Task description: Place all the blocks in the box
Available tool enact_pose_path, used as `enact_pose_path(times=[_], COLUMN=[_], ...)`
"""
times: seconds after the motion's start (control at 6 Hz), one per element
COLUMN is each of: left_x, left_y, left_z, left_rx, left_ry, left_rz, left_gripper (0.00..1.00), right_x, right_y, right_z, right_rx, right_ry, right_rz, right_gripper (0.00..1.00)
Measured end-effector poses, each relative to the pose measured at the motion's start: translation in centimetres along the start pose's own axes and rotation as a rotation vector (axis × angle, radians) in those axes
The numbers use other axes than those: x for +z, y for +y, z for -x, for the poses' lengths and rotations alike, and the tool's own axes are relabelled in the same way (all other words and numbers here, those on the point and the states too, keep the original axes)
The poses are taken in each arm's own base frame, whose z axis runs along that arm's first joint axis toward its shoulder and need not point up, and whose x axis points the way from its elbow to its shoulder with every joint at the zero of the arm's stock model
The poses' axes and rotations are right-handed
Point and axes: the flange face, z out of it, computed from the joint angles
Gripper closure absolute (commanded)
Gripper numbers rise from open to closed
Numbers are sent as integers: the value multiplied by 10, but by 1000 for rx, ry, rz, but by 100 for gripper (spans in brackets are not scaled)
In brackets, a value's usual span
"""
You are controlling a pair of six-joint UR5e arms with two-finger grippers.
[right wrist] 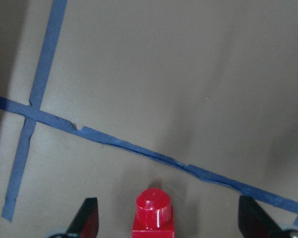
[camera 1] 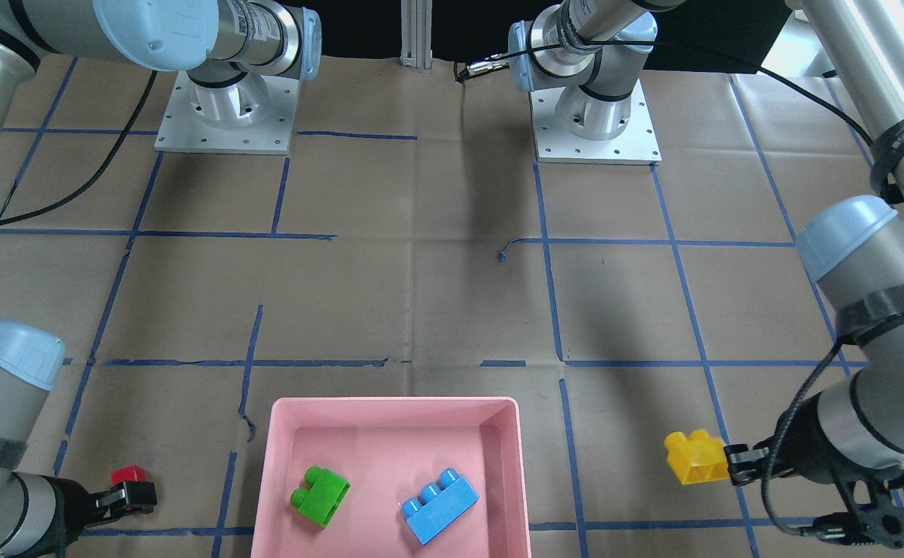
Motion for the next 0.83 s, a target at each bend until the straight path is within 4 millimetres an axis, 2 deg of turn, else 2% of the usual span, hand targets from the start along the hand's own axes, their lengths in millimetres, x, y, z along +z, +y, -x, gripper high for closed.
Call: enact_pose_path(times=[0.17, 0.33, 0.5, 0.67, 0.83], left_x=[-9, -11, -4, 11, 24], left_y=[-2, -1, -1, 1, 4], left_z=[-55, -106, -148, -182, -203], left_rx=[-44, -55, -53, -47, -37], left_ry=[43, 76, 99, 115, 119], left_rz=[-30, -64, -107, -129, -127], left_gripper=[100, 100, 100, 56, 2], right_x=[10, 16, 21, 24, 28], right_y=[0, 1, 1, 2, 4], right_z=[-4, -5, -5, -4, -3], right_rx=[2, 2, 2, 3, 4], right_ry=[13, 15, 11, 7, 1], right_rz=[22, 34, 42, 47, 52], right_gripper=[4, 13, 13, 21, 35])
